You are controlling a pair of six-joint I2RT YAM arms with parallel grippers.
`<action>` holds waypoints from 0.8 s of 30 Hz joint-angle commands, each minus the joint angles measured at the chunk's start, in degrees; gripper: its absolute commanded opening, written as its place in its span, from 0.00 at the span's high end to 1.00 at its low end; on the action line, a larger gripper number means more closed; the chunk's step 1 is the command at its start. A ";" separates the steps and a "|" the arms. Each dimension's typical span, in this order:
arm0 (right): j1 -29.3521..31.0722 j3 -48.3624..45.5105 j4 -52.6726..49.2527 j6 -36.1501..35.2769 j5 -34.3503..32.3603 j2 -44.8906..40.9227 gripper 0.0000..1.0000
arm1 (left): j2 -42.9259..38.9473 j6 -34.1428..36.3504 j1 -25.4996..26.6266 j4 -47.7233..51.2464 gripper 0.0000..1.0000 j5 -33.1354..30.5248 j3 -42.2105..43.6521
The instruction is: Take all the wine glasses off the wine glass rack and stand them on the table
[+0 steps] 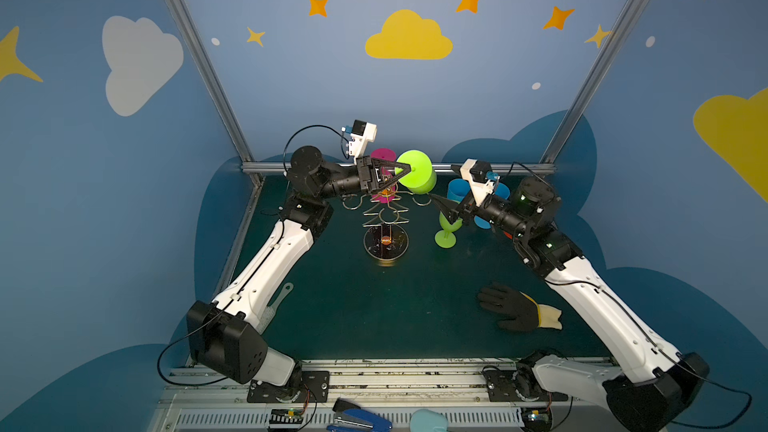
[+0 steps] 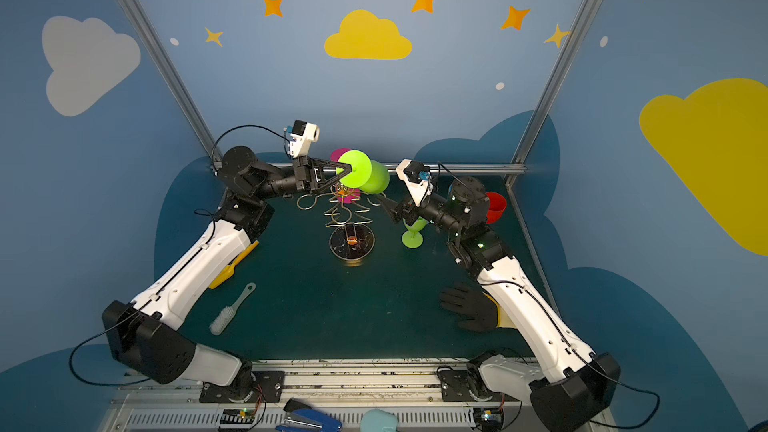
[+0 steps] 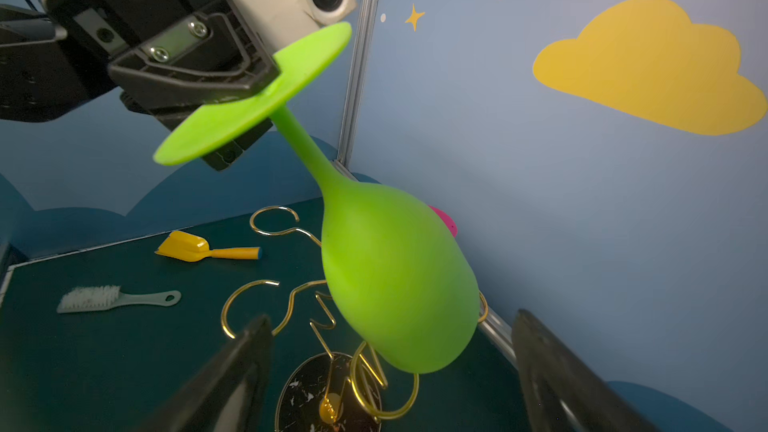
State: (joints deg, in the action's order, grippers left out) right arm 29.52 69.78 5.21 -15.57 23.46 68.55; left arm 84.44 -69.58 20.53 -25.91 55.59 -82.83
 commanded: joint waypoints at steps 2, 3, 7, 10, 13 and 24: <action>0.39 1.72 4.50 -4.29 2.39 1.58 0.11 | -0.86 -1.88 0.13 -3.30 0.97 0.48 -1.08; 0.45 2.01 4.46 -4.29 3.19 2.11 0.11 | -0.77 -2.57 0.24 -4.00 0.97 0.48 -1.02; 0.67 3.19 4.78 -3.81 4.30 4.23 0.11 | -0.28 -4.92 0.28 -6.36 0.97 0.74 -1.02; 0.78 4.42 4.98 -3.55 4.77 6.04 0.11 | -0.35 -5.48 0.47 -6.97 0.97 0.78 -1.02; 0.95 5.88 5.02 -3.06 5.10 7.82 0.11 | -0.50 -5.64 0.73 -7.23 0.97 0.99 -1.02; 1.73 8.73 4.02 -2.47 2.28 11.29 0.17 | 0.68 -11.28 1.03 -13.39 0.97 2.19 -0.49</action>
State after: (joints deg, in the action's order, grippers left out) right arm 30.87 76.88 9.04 -18.79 26.76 79.64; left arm 84.73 -78.74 21.39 -34.37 56.31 -82.81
